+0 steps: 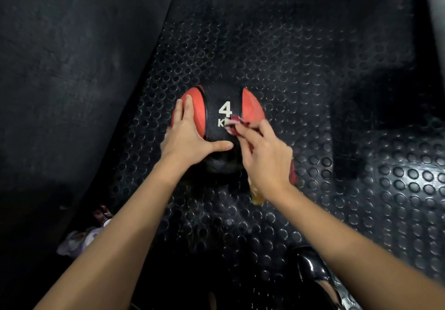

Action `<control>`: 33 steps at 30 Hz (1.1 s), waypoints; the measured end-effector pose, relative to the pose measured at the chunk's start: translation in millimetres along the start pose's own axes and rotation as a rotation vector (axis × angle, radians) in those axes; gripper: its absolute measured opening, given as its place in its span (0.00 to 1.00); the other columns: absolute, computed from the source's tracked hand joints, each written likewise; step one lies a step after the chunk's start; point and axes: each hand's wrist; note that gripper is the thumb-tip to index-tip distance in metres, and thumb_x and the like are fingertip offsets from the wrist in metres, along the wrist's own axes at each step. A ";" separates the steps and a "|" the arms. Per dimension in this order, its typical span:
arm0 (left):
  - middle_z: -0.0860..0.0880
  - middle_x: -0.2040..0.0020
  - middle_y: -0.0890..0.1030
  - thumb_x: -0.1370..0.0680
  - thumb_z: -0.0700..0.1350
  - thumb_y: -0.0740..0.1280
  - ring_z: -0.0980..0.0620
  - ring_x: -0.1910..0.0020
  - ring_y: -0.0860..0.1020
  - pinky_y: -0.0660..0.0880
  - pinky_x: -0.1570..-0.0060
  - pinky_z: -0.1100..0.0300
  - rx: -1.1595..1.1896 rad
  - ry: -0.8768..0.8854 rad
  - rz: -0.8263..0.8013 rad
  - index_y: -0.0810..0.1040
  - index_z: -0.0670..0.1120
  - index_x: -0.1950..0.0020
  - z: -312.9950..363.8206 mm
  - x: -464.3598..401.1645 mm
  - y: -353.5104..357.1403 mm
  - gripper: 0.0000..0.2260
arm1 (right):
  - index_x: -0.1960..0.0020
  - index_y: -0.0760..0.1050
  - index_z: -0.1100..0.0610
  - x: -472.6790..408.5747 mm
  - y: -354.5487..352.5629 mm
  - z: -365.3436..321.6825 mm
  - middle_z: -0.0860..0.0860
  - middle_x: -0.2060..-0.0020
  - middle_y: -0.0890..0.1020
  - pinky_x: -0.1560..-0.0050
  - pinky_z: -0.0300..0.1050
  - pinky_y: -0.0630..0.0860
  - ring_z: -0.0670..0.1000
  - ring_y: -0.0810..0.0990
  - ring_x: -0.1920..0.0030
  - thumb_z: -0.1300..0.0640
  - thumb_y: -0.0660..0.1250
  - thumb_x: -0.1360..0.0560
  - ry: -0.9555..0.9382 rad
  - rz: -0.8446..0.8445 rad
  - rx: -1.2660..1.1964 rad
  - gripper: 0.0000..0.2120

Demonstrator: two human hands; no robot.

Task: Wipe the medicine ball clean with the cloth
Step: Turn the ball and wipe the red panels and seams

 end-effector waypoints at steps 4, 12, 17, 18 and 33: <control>0.54 0.21 0.41 0.43 0.65 0.77 0.43 0.24 0.55 0.60 0.31 0.41 -0.009 0.012 0.004 0.38 0.56 0.23 0.1 1.8 1.8 0.62 | 0.48 0.82 0.49 -18.1 -5.9 0.8 0.48 0.56 0.79 0.71 0.41 0.71 0.52 0.80 0.67 0.55 0.67 0.27 0.001 -0.005 0.015 0.09; 0.54 0.21 0.42 0.43 0.65 0.77 0.44 0.24 0.56 0.59 0.31 0.42 -0.001 -0.012 -0.004 0.39 0.55 0.22 2.9 -3.5 1.0 0.62 | 0.46 0.82 0.51 -0.4 -5.8 8.1 0.48 0.56 0.79 0.73 0.44 0.75 0.51 0.79 0.68 0.57 0.69 0.27 -0.026 -0.023 -0.034 0.10; 0.52 0.21 0.41 0.42 0.65 0.77 0.43 0.24 0.55 0.59 0.31 0.41 -0.005 0.007 0.009 0.39 0.54 0.22 2.0 0.4 5.7 0.62 | 0.47 0.82 0.47 -35.3 -7.6 9.7 0.47 0.55 0.79 0.67 0.43 0.72 0.53 0.80 0.63 0.53 0.66 0.25 0.010 -0.038 0.020 0.09; 0.52 0.21 0.42 0.42 0.65 0.77 0.43 0.24 0.54 0.59 0.31 0.41 -0.001 0.004 0.009 0.39 0.53 0.22 2.8 0.7 5.5 0.62 | 0.45 0.81 0.46 -49.7 -6.5 8.3 0.46 0.53 0.78 0.63 0.44 0.71 0.53 0.80 0.59 0.52 0.64 0.23 0.043 -0.076 0.040 0.10; 0.60 0.23 0.37 0.43 0.65 0.77 0.36 0.24 0.47 0.63 0.35 0.35 -0.234 0.175 -0.099 0.37 0.62 0.24 14.6 -8.5 -8.7 0.61 | 0.49 0.82 0.49 -23.5 -14.9 -0.9 0.50 0.58 0.79 0.75 0.42 0.72 0.53 0.78 0.70 0.53 0.63 0.26 -0.214 -0.160 0.001 0.11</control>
Point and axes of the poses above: each hand's wrist, its own x-axis away from the middle knuckle, its own y-axis out of the palm, z = x × y
